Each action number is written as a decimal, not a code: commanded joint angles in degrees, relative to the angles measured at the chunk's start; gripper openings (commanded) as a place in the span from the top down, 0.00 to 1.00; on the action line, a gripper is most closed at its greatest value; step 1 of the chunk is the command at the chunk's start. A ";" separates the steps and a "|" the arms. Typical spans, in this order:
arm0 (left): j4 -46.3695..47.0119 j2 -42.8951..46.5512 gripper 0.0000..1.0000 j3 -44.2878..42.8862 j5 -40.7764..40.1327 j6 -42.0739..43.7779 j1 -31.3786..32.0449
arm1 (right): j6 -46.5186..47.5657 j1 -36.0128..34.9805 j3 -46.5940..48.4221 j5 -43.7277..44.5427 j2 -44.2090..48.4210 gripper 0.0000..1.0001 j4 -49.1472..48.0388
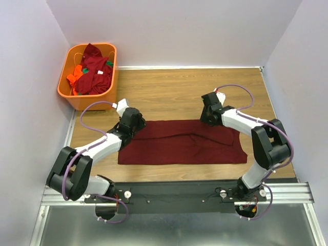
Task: Fold and stack the t-shirts
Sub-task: Fold the tshirt
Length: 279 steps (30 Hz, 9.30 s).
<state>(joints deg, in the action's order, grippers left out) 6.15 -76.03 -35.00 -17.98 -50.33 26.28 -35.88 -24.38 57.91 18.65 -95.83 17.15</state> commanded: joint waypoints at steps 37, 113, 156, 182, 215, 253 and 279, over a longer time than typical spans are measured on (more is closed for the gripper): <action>8.52 -18.01 0.57 -13.42 11.12 9.89 15.37 | -7.36 -6.90 -17.56 -6.43 24.02 0.98 -1.15; 0.61 -34.45 0.90 -33.21 7.08 27.65 38.14 | 0.02 13.84 -12.65 -3.98 21.74 0.57 3.68; 9.49 -32.08 0.88 -27.58 11.65 37.41 38.76 | 1.69 13.75 -13.08 -14.08 10.84 0.54 -0.80; 9.58 -32.17 0.87 -26.43 10.59 37.49 38.76 | -1.38 13.66 -21.69 -18.30 29.73 0.99 6.31; 17.40 -21.97 0.60 -16.94 24.73 41.36 38.49 | -10.44 13.66 -22.76 -19.36 49.16 0.53 27.59; 13.37 -26.38 0.58 -22.30 26.33 29.59 33.76 | -12.90 15.85 -21.35 -0.11 24.48 0.31 14.58; -5.80 -18.45 0.76 -19.92 3.30 15.78 22.59 | 3.53 22.63 37.76 -15.76 -35.54 0.29 14.57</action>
<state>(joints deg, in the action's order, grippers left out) 0.60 -97.58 -54.39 -12.67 -33.87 48.77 -35.99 -0.71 85.80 8.34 -118.74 28.40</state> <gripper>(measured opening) 0.246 0.712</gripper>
